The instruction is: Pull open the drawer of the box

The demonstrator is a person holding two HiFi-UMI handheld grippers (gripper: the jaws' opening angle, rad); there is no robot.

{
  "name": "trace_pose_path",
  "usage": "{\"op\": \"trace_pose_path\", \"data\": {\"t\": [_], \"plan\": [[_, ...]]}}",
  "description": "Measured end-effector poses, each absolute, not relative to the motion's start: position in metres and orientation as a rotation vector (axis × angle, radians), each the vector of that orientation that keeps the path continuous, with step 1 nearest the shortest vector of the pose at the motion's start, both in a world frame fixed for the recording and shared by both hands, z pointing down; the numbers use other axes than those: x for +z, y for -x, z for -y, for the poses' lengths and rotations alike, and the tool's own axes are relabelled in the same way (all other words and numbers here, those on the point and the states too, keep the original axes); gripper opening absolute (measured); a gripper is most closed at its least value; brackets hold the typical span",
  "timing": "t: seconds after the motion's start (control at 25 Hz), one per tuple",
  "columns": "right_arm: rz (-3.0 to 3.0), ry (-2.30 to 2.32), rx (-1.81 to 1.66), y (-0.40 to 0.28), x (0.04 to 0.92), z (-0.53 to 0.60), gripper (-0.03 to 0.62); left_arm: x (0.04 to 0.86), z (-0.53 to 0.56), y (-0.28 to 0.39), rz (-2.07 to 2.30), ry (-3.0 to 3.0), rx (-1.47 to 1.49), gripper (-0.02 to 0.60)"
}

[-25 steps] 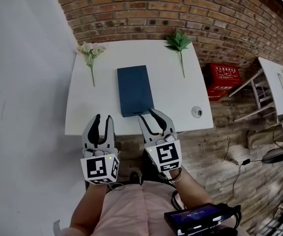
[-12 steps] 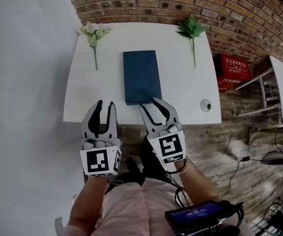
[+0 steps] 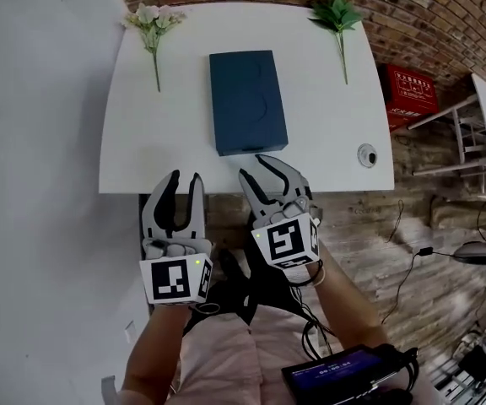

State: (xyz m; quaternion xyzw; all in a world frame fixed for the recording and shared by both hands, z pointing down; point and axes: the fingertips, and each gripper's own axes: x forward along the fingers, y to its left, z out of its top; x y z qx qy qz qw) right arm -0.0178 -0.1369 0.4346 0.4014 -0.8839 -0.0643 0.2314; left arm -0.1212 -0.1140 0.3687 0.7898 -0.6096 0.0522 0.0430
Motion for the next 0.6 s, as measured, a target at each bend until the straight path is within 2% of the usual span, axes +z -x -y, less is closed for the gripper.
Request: {"op": "trace_pose_path", "data": {"t": [0.36, 0.6], "plan": [[2.334, -0.909, -0.210, 0.030, 0.485, 0.140, 0.184, 0.409, 0.108, 0.130, 1.850, -2.326, 0.220, 0.127], [2.315, -0.835, -0.139, 0.034, 0.507, 0.150, 0.230, 0.417, 0.119, 0.136, 1.861, -2.294, 0.222, 0.127]]}}
